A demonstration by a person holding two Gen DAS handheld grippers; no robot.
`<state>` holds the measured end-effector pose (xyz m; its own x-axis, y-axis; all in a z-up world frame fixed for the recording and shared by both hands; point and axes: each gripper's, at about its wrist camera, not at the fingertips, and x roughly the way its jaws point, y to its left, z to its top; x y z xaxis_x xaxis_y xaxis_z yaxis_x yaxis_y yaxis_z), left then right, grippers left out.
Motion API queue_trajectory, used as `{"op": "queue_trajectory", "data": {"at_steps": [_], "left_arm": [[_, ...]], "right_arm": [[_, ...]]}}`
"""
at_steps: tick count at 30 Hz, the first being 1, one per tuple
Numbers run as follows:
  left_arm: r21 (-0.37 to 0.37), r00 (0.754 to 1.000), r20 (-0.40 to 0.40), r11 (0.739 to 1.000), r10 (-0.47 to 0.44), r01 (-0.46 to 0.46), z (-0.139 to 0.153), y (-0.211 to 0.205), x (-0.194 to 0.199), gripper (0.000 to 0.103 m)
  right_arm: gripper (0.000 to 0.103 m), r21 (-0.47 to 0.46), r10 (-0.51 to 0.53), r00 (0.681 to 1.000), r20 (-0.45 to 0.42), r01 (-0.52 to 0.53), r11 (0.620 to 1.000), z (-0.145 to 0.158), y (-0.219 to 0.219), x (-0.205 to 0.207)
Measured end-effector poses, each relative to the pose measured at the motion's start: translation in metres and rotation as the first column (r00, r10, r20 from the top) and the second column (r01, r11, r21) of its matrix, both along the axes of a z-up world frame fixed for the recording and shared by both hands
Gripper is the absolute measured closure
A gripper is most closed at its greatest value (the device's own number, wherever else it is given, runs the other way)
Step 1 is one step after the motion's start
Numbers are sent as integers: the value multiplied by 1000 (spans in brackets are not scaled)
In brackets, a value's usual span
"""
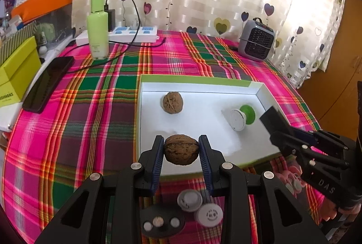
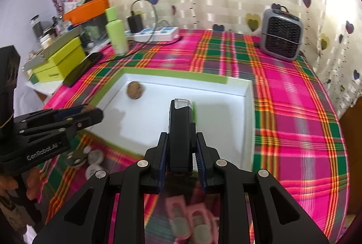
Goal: Organize objects
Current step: 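Carry the black device and the walnut over the tray with both grippers, then lower and release the black device with the right gripper while the left releases the walnut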
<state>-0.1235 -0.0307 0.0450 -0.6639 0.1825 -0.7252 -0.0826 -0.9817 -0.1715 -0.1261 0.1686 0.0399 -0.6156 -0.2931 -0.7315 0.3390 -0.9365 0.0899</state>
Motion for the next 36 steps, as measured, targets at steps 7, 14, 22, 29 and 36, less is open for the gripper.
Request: {"op": "queue_trajectory", "data": {"at_steps": [7, 14, 22, 29, 36], "left_arm": [[6, 1000, 25, 1000, -7, 7, -7, 2, -21, 74], [-2, 999, 41, 1000, 4, -4, -12, 1, -38, 74], [-20, 999, 52, 1000, 3, -2, -18, 1, -53, 74], [-50, 999, 51, 999, -1, 3, -22, 4, -61, 74], [-51, 998, 55, 999, -16, 19, -25, 9, -64, 74]], "right_arm": [[79, 15, -54, 999, 7, 54, 998, -3, 11, -17], [79, 25, -88, 995, 42, 87, 996, -11, 15, -35], [79, 33, -87, 994, 61, 85, 996, -17, 12, -51], [79, 27, -84, 994, 76, 82, 996, -22, 10, -60], [79, 27, -85, 992, 90, 82, 996, -27, 10, -65]]}}
